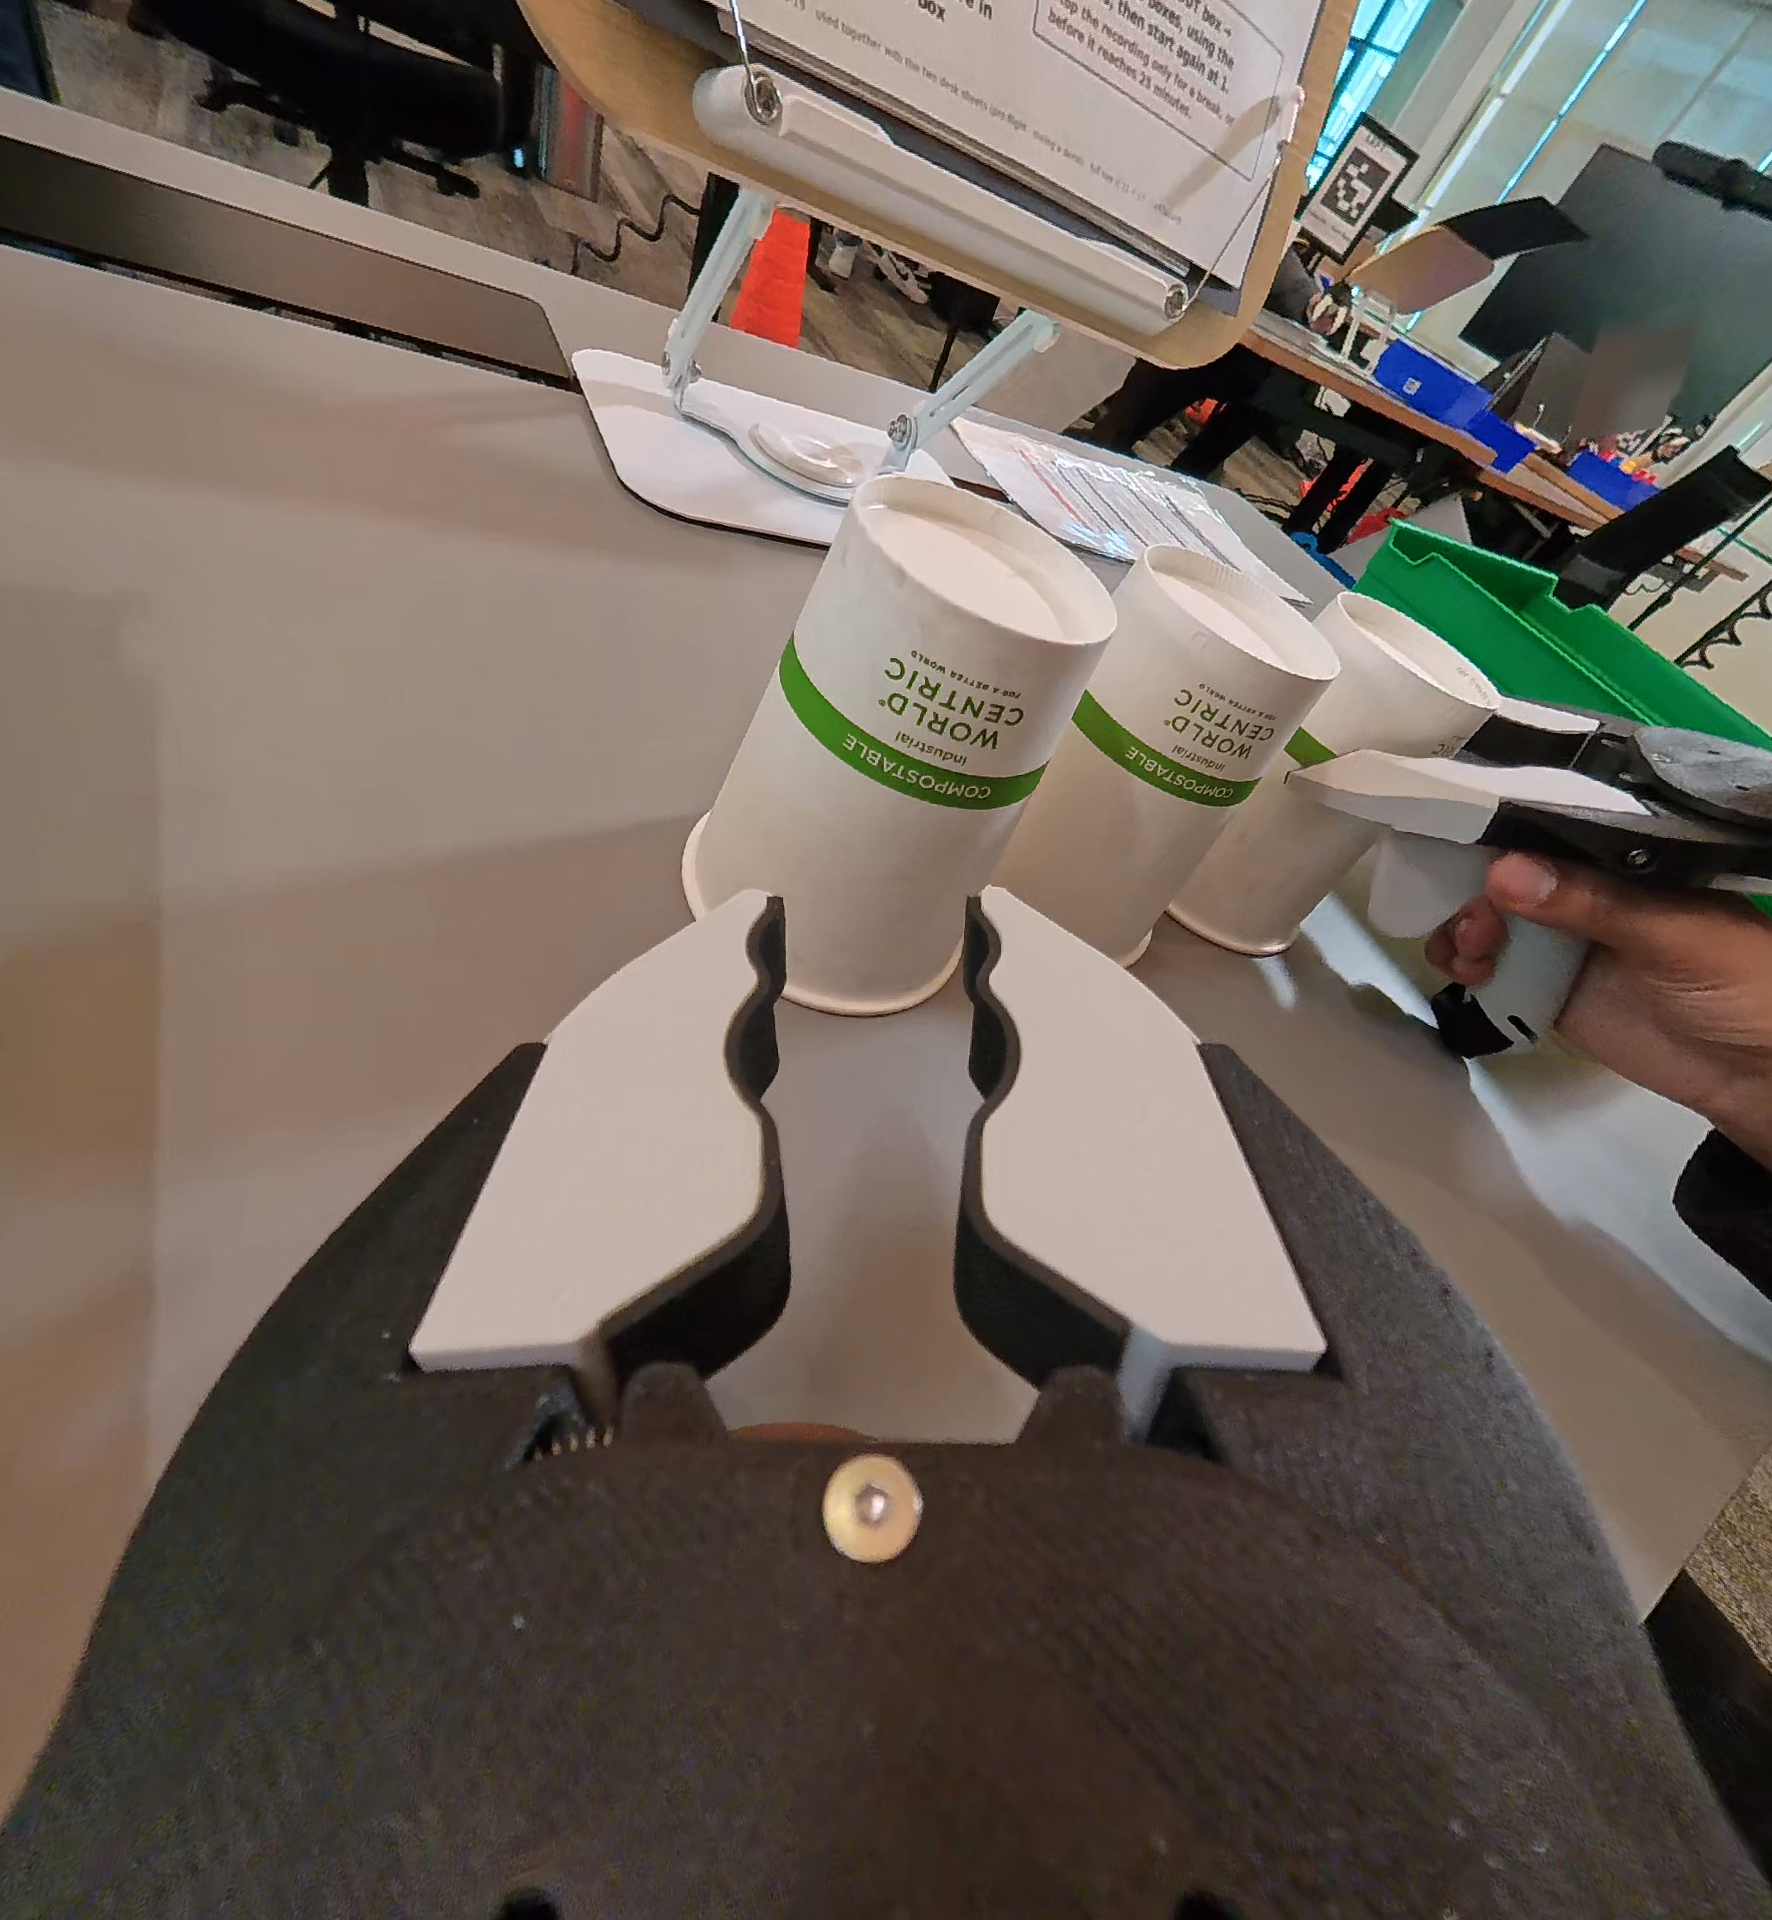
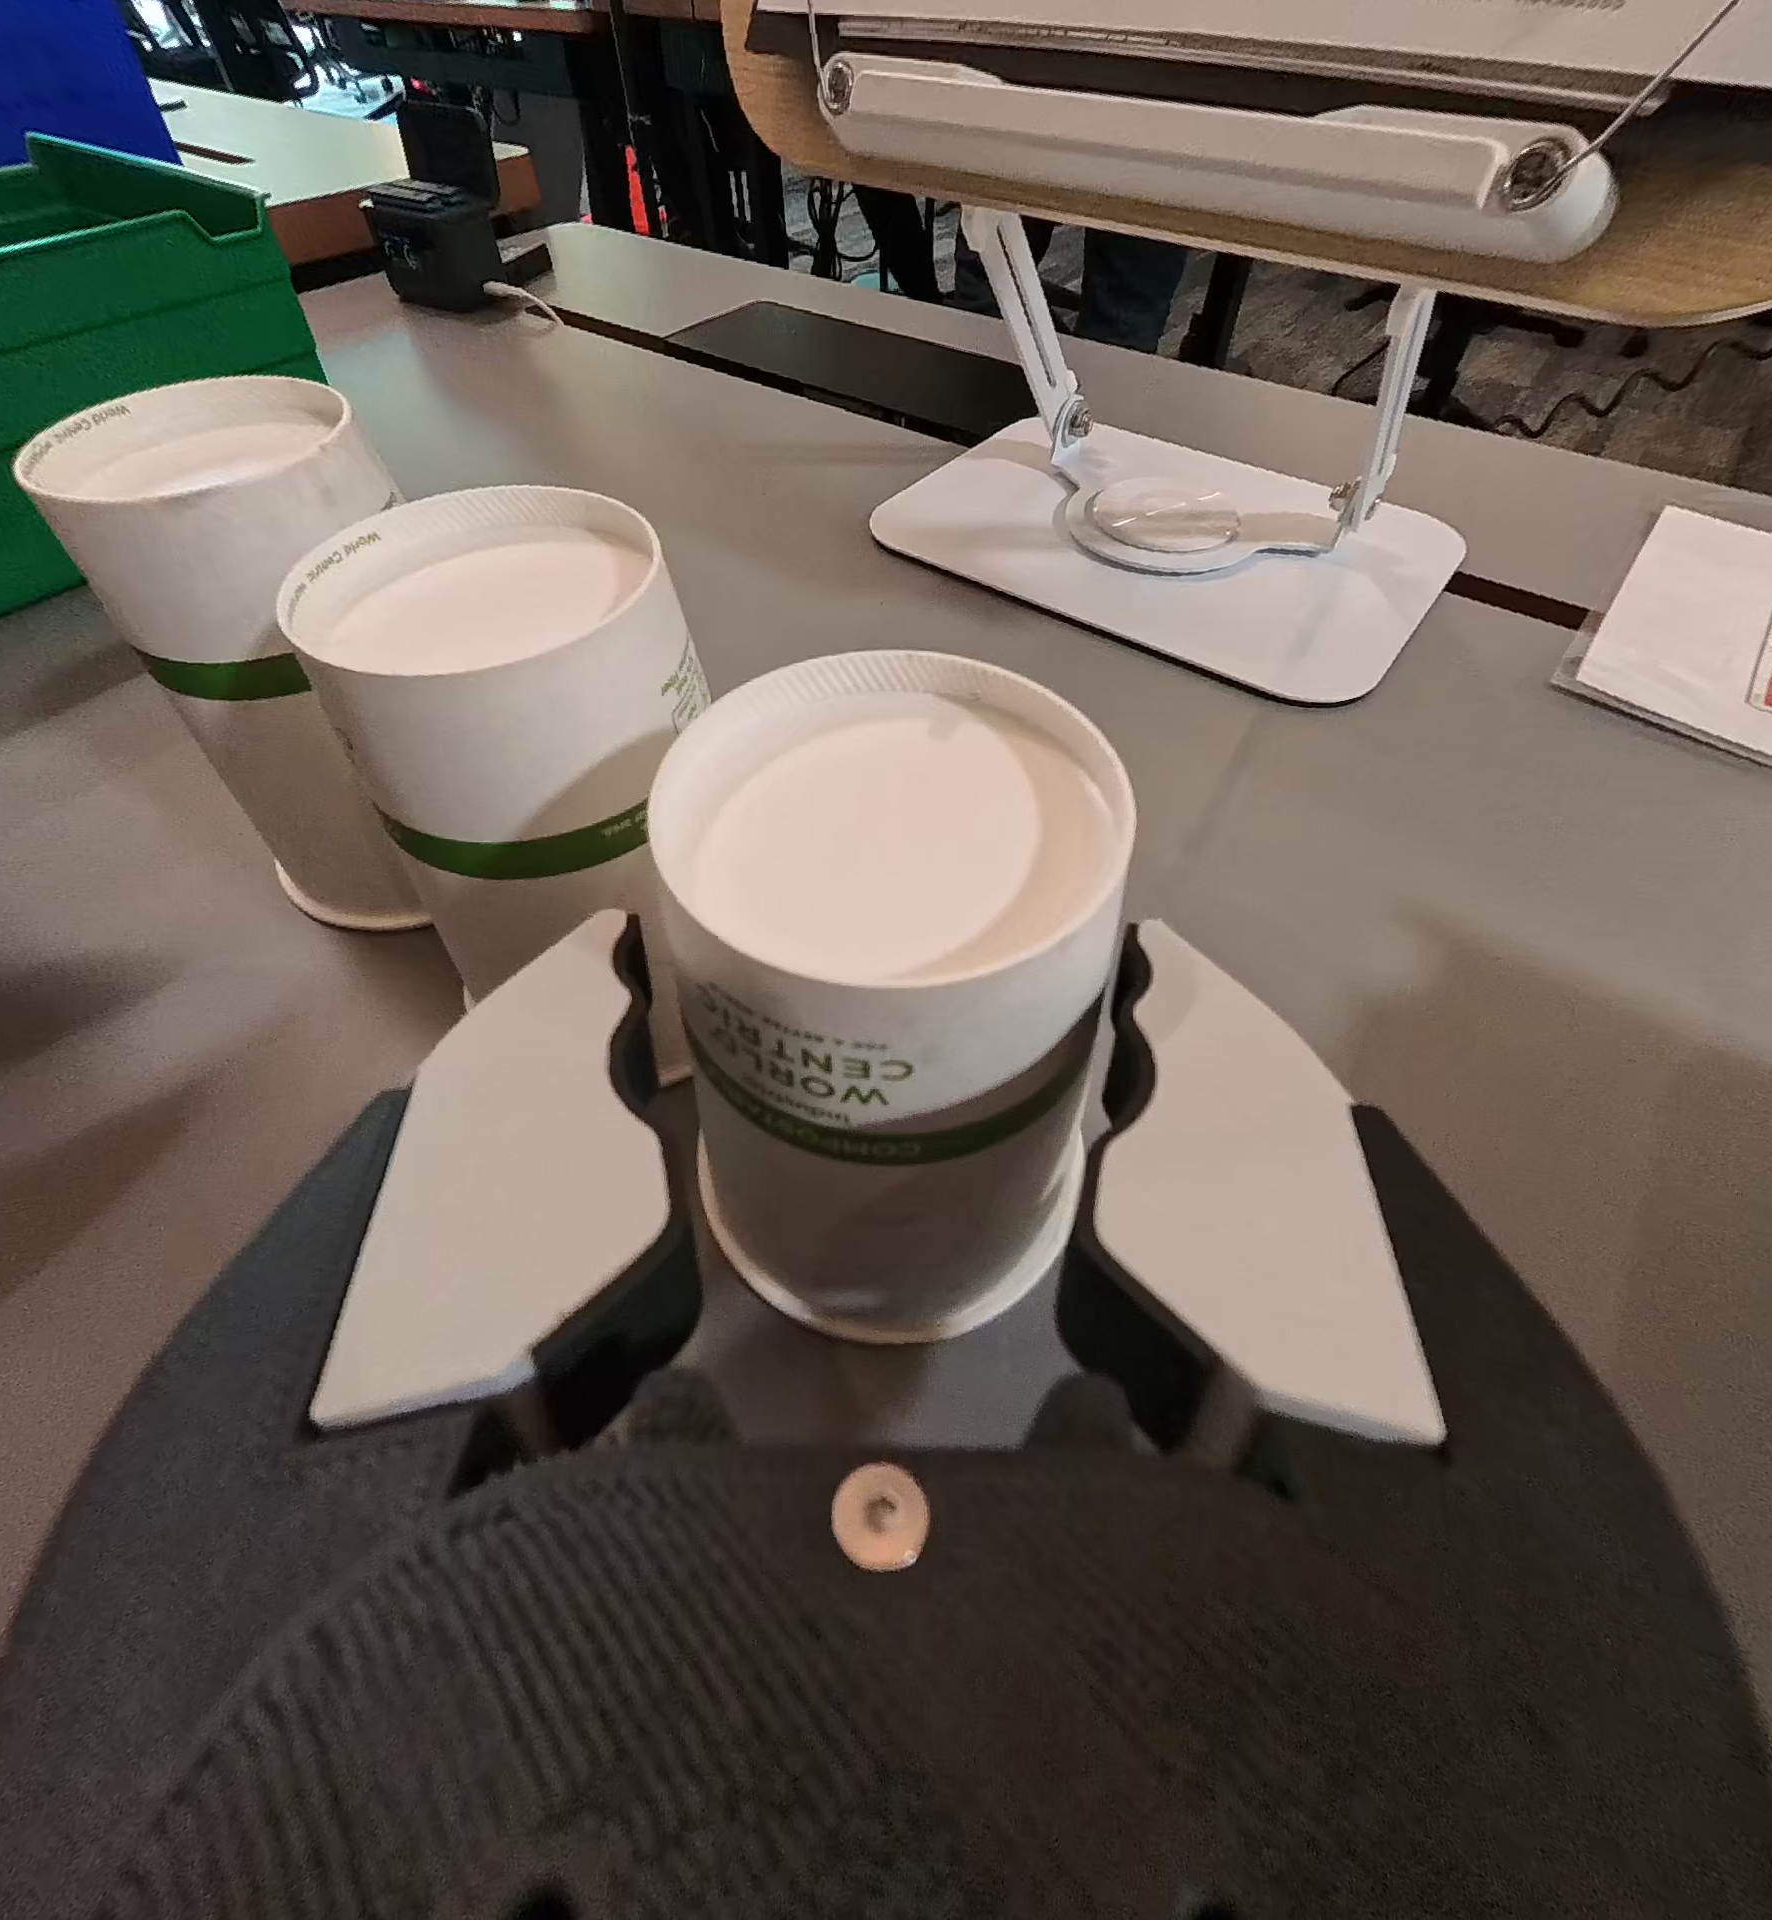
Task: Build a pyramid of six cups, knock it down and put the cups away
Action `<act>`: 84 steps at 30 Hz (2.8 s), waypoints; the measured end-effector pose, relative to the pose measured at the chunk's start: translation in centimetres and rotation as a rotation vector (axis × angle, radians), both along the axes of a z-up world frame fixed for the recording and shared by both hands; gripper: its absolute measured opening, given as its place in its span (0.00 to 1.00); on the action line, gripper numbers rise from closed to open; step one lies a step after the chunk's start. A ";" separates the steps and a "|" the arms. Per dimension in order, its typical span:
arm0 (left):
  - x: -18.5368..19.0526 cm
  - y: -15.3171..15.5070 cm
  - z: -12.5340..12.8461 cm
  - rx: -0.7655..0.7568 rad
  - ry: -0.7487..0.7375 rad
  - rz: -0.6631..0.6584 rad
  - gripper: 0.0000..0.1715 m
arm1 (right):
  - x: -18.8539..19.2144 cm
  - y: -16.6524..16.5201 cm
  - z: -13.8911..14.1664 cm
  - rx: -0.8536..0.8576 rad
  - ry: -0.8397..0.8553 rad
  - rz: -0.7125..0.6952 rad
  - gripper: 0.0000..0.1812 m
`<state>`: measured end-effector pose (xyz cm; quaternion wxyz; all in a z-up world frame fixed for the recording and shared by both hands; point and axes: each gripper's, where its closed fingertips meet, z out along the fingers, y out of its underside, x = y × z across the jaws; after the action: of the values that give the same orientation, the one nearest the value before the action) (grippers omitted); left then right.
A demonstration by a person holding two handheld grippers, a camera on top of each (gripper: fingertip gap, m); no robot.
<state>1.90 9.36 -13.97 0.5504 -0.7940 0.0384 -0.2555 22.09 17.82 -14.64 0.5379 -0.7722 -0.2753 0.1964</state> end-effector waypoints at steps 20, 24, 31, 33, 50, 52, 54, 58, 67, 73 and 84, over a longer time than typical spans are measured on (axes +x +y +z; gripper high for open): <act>0.5 0.1 1.9 0.078 -0.040 -0.024 0.21 | 0.7 -0.6 -0.1 -0.046 0.025 0.030 0.55; -1.2 -0.3 6.9 0.223 -0.111 -0.055 0.22 | 0.5 -1.3 -0.2 -0.043 0.014 0.063 0.56; -15.1 -0.2 14.4 0.287 -0.167 0.178 0.16 | 1.9 -2.1 -0.1 -0.005 -0.019 0.044 0.55; -18.5 -0.8 15.0 0.234 -0.214 0.178 0.16 | 2.5 -2.3 -0.3 -0.005 -0.032 0.028 0.55; -24.7 -0.8 6.8 0.076 0.882 0.044 0.15 | 5.1 -4.1 -0.4 0.023 -0.069 -0.056 0.50; -25.1 -0.8 6.1 0.048 0.918 0.045 0.14 | 5.1 -4.2 -0.4 0.023 -0.071 -0.058 0.50; -25.7 -0.6 5.6 0.032 0.978 0.062 0.13 | 5.1 -4.2 -0.4 0.022 -0.074 -0.058 0.50; -25.7 -0.2 5.2 0.032 0.988 0.072 0.10 | 5.0 -4.2 -0.6 0.015 -0.081 -0.056 0.49; -25.4 0.5 4.9 0.026 1.020 0.091 0.08 | 5.0 -4.2 -0.6 0.015 -0.080 -0.056 0.49; -25.5 0.1 4.8 -0.003 0.988 0.085 0.08 | 5.0 -4.2 -0.6 0.017 -0.084 -0.056 0.49; -25.9 -0.1 5.4 0.006 0.956 0.106 0.02 | 5.1 -4.1 -0.6 0.011 -0.081 -0.062 0.49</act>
<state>-24.00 9.27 -8.58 0.4854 -0.8218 0.2473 0.1670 27.17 13.74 -15.23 0.5363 -0.7848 -0.2738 0.1466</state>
